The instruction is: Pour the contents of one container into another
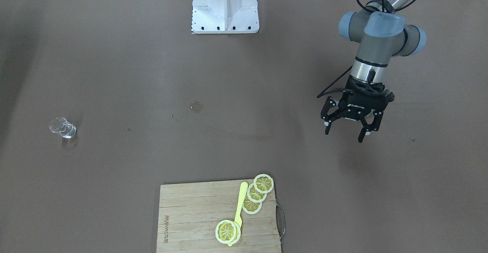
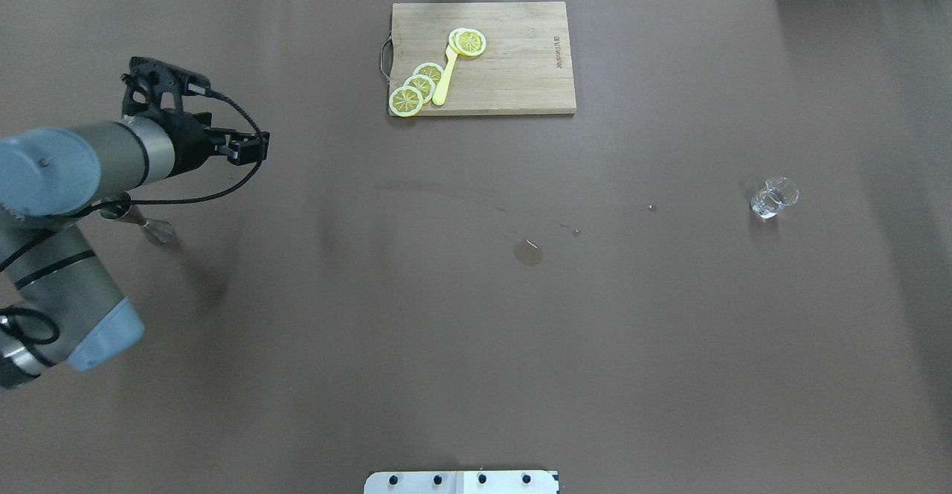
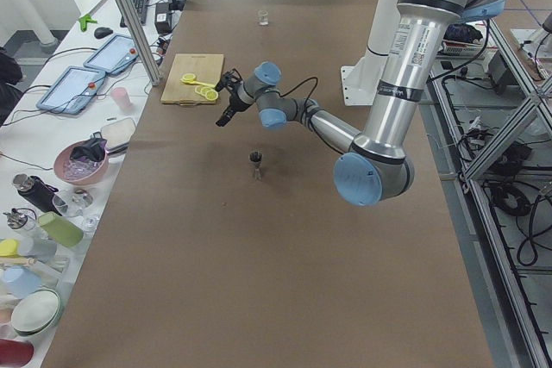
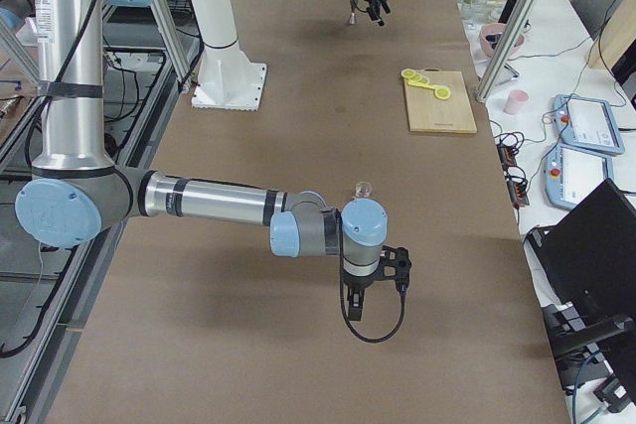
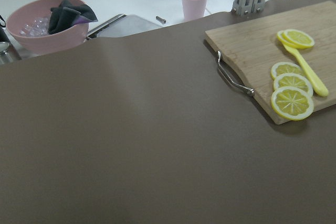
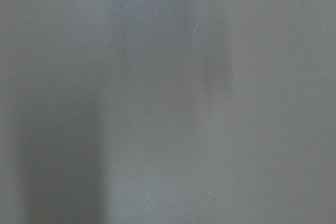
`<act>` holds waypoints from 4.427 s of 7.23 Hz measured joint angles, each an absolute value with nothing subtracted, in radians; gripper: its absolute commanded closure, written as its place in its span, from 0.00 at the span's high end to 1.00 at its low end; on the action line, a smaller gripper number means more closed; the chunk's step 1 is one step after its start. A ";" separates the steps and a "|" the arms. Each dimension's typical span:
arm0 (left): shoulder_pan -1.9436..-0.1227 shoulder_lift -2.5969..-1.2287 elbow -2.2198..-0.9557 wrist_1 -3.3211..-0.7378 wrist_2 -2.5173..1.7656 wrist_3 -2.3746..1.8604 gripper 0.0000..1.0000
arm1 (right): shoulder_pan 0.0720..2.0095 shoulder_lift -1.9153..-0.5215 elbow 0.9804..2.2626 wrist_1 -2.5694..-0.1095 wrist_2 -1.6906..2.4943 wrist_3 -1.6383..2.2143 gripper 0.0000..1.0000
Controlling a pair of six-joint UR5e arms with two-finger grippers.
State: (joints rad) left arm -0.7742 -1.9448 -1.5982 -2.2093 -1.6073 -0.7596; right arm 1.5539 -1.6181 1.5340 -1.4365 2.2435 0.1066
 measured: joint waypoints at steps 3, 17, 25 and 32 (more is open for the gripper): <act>-0.895 -2.135 -1.513 -1.772 -1.805 -0.585 0.98 | 1.558 -1.603 1.564 -1.511 2.237 0.104 1.00; -1.523 -1.480 -1.803 -1.540 -2.447 0.000 0.98 | 1.558 -1.607 1.666 -1.517 2.239 0.104 1.00; -1.676 -1.453 -1.655 -1.523 -2.342 0.069 0.98 | 1.554 -1.612 1.666 -1.516 2.246 0.104 1.00; -1.676 -1.438 -1.643 -1.524 -2.325 0.065 0.98 | 1.551 -1.610 1.669 -1.516 2.246 0.104 1.00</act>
State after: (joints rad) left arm -1.6765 -1.4380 -1.6429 -1.5239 -2.3252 0.0650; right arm 1.5506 -1.6102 1.6687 -1.5156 2.2458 0.1043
